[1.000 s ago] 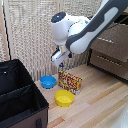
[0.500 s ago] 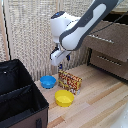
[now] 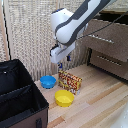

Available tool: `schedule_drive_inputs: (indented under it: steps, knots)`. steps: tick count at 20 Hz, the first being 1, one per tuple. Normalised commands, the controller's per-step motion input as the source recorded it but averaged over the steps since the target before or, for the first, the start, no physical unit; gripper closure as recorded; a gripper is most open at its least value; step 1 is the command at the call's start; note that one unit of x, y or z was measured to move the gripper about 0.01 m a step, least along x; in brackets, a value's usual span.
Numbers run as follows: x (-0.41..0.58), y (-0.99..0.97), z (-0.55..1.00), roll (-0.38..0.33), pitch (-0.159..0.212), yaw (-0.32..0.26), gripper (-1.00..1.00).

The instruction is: Locate and clasp the grip of the topmost drawer. Steadily and circumspectly yank the drawer open. Discover and seize the nutrition bar using your clamp. Deposit the nutrition bar in the accessible drawer. Unclench the nutrition bar.

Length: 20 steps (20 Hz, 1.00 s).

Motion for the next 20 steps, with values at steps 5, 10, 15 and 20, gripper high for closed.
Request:
schedule_drive_inputs:
  steps: [5, 10, 15, 20]
  knots:
    - [0.318, -0.28, 0.15, 0.082, 0.126, -0.165, -1.00]
    - [0.140, -0.28, -0.33, 0.062, 0.153, -0.097, -1.00]
    - [-0.001, -0.12, -0.70, 0.101, 0.090, -0.023, -1.00]
    - [-0.061, -0.16, -0.72, 0.152, 0.009, 0.005, -1.00]
